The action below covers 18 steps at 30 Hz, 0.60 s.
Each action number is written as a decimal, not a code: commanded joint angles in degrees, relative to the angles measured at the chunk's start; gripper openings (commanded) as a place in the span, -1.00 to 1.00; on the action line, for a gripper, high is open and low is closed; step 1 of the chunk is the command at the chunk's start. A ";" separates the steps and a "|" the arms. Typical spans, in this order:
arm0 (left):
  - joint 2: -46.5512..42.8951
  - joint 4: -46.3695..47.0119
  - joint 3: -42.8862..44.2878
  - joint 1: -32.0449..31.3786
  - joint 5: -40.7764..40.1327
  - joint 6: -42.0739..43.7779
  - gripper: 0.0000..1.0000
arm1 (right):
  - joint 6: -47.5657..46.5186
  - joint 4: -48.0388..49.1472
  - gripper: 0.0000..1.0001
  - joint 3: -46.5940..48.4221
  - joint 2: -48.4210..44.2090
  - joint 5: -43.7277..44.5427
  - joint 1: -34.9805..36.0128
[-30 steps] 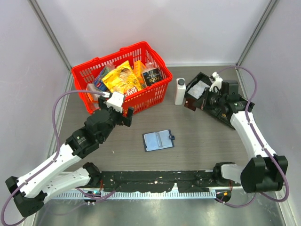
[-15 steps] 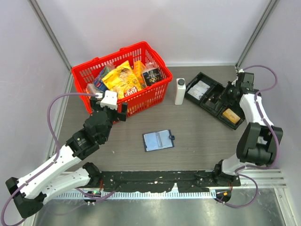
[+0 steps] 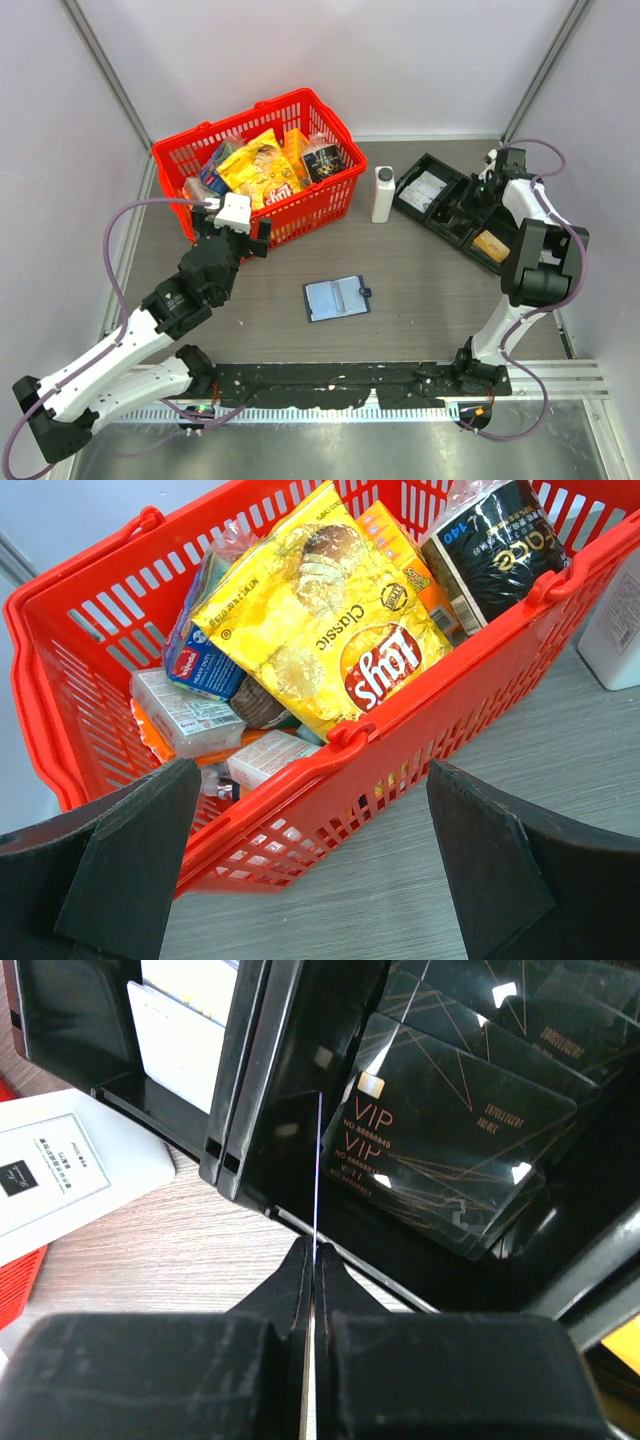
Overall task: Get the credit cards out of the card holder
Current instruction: Place the credit card in the storage box.
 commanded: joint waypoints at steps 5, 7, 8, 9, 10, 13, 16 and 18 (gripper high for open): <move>-0.10 3.94 -0.25 0.75 0.43 0.64 0.99 | -4.75 -5.33 -0.68 6.85 3.08 -0.33 -0.61; -0.02 3.76 -0.25 1.01 0.87 0.37 0.99 | -4.93 -6.21 -0.42 7.64 2.73 3.88 -0.52; 0.07 3.68 -0.16 1.10 1.13 0.29 0.99 | -5.02 -6.30 -0.32 7.73 2.03 6.33 -0.52; 0.07 3.41 0.01 1.19 1.31 0.29 0.99 | -4.68 -6.30 -0.15 7.82 1.77 8.27 -0.61; 0.07 3.32 0.10 1.45 1.40 -0.06 0.99 | -4.15 -6.21 -0.01 7.82 0.72 9.42 -0.61; -0.10 3.06 0.28 2.15 2.10 -0.59 0.99 | -2.22 -4.55 0.06 6.42 -1.83 10.58 -0.35; 0.07 2.54 0.54 3.03 2.98 -1.38 0.99 | -0.90 -0.69 0.15 3.08 -7.00 12.94 1.93; 0.51 1.83 0.98 3.47 3.24 -1.74 0.99 | -0.46 1.51 0.20 -0.08 -10.78 16.54 3.86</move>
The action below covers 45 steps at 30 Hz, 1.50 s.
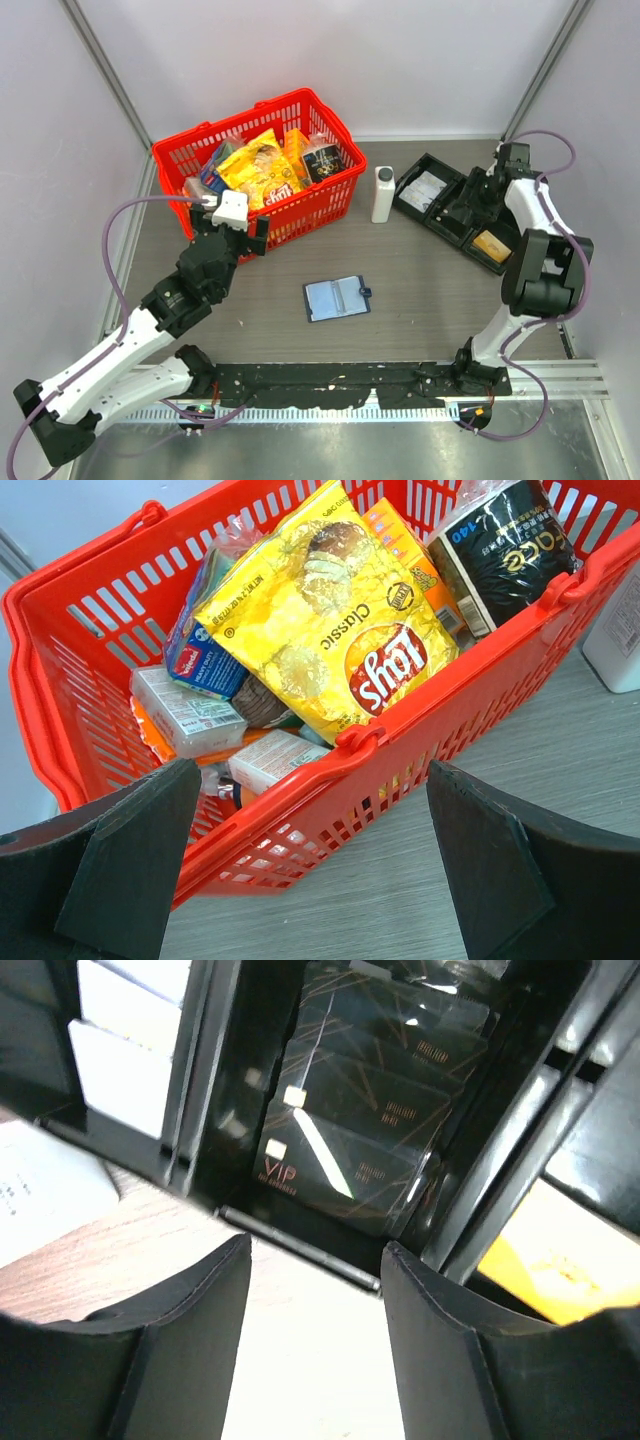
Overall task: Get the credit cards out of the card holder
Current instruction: Place the credit card in the storage box, then remove the credit card from the card holder.
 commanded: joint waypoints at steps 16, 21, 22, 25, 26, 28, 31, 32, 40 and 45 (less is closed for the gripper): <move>9.18 -9.74 9.12 1.24 3.52 -12.32 0.99 | 7.66 20.66 0.36 -28.50 -29.53 7.64 31.42; 15.51 -19.51 16.06 -0.41 6.42 -23.12 0.99 | 11.70 24.35 0.34 -31.23 -29.00 8.96 42.78; 16.56 -21.09 16.95 -1.47 6.33 -25.23 0.99 | 12.32 25.84 0.33 -32.10 -29.00 9.13 46.10; 19.03 -24.00 17.84 -5.77 6.33 -30.94 0.99 | 14.96 29.44 0.26 -33.95 -28.39 9.23 51.22; 19.30 -24.01 17.14 -7.09 6.51 -32.88 0.98 | 15.48 31.46 0.23 -35.17 -27.61 8.96 53.05; 19.91 -22.96 14.77 -10.17 6.42 -37.00 0.92 | 16.36 33.31 0.15 -36.85 -25.94 8.87 55.00; 21.05 -21.29 11.43 -13.51 7.47 -43.68 0.80 | 17.16 35.78 0.08 -39.66 -24.61 8.08 56.50; 21.58 -20.59 10.55 -14.39 8.00 -45.10 0.79 | 17.33 36.91 0.06 -40.10 -24.35 7.91 56.85; 29.04 -15.23 8.17 -18.18 11.25 -50.47 0.49 | 16.28 38.77 -0.04 -43.62 -22.85 9.31 56.94; 33.62 -11.10 7.02 -18.18 11.86 -51.00 0.29 | 15.75 37.72 -0.05 -44.68 -22.67 13.07 56.94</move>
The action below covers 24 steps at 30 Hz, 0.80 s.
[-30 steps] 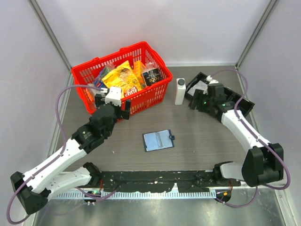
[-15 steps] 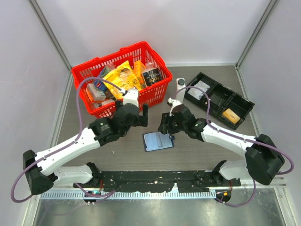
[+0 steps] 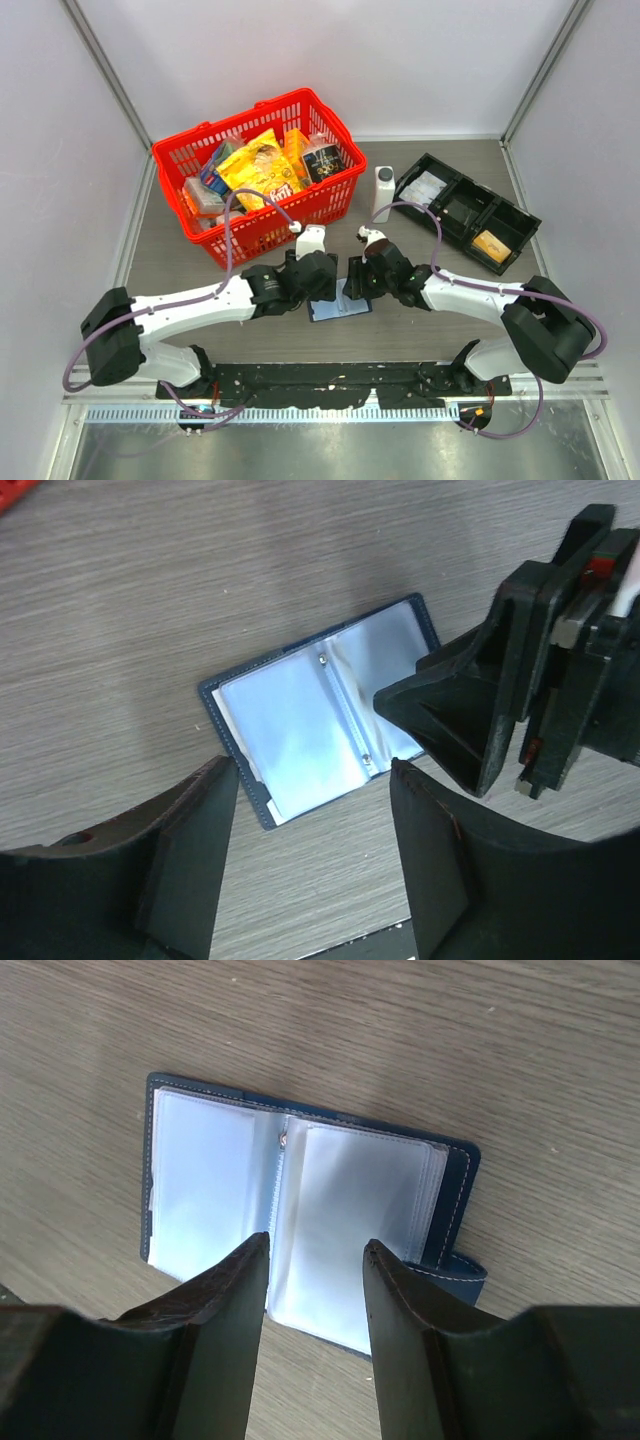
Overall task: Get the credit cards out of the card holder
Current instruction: Remove the credit card from the card holder.
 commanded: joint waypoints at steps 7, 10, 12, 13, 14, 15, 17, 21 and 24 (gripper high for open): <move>8.32 10.02 -2.43 0.62 4.12 -5.09 0.07 | -1.39 -1.12 -0.05 -0.81 -1.28 7.53 0.31; 10.60 11.69 -2.69 1.24 5.97 -5.79 0.04 | -1.57 -1.73 -0.03 -0.55 -2.07 7.88 0.31; 12.10 11.87 -2.52 1.67 7.02 -6.32 -0.04 | -1.91 -2.61 -0.03 -0.37 -2.51 9.28 0.22; 12.89 11.96 -2.43 1.85 7.55 -6.50 -0.10 | -1.92 -3.05 -0.03 -0.03 -2.69 9.90 0.22; 13.50 12.04 -2.25 2.11 8.16 -6.67 -0.13 | -2.09 -3.83 -0.03 0.06 -2.78 10.86 0.31; 14.21 11.96 -2.08 2.20 8.43 -6.85 -0.15 | -2.35 -4.28 -0.03 0.33 -2.95 11.39 0.22; 15.44 11.61 -1.73 2.64 9.14 -7.20 -0.25 | -2.53 -5.51 -0.03 0.68 -3.30 12.71 0.22; 16.93 11.43 -1.64 3.34 10.45 -8.08 -0.41 | -2.79 -7.70 -0.03 0.94 -3.92 15.26 0.22; 18.08 11.43 -1.64 3.79 11.25 -8.43 -0.44 | -2.80 -8.85 -0.03 1.29 -4.10 17.02 0.22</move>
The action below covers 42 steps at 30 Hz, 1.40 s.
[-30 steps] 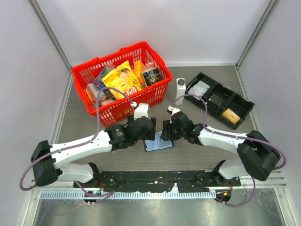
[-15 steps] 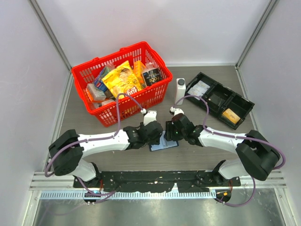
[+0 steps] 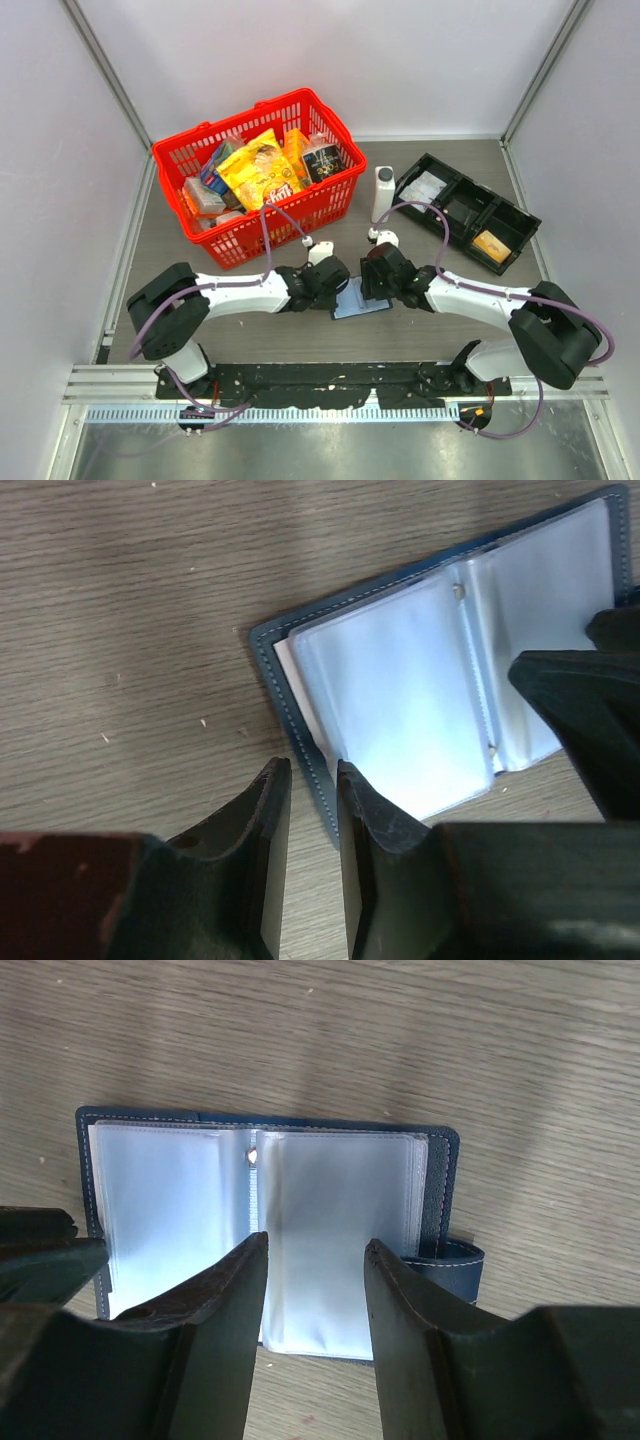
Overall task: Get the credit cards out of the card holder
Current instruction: Remove the credit card from the card holder.
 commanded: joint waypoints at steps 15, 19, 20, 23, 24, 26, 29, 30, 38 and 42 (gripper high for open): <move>0.40 1.94 2.48 1.21 3.56 -2.10 -0.41 | -0.87 -7.32 0.08 3.93 -4.18 12.77 0.22; -0.13 2.73 4.58 1.30 4.88 -1.57 -0.34 | -1.49 -8.38 0.08 4.02 -4.26 15.33 0.13; 0.04 2.91 5.29 1.21 5.14 -1.40 -0.34 | -1.84 -8.47 0.08 3.84 -4.09 15.59 0.13; 1.36 3.35 7.75 1.38 5.76 -0.52 -0.33 | -2.28 -8.21 0.06 3.23 -3.56 14.72 -0.66; 2.06 3.35 8.80 1.30 5.85 -0.17 -0.32 | -2.28 -7.77 0.06 3.14 -3.47 13.85 -0.83; 3.64 3.44 10.04 1.39 6.20 0.19 -0.33 | -2.54 -6.72 0.05 2.61 -3.30 11.83 -1.62; 5.93 4.05 10.83 1.73 7.08 0.10 -0.33 | -2.37 -4.70 0.04 1.38 -3.03 8.49 -3.46; 6.63 4.32 10.83 1.91 7.43 -0.07 -0.34 | -2.45 -4.26 0.04 1.12 -3.03 6.21 -4.25; 8.83 4.76 7.67 2.79 9.19 -2.62 -0.39 | -2.37 1.02 0.02 -2.22 -3.12 -5.40 -9.35; 8.31 4.93 5.65 2.88 9.10 -3.59 -0.40 | -2.72 1.99 0.00 -2.58 -2.68 -7.96 -9.80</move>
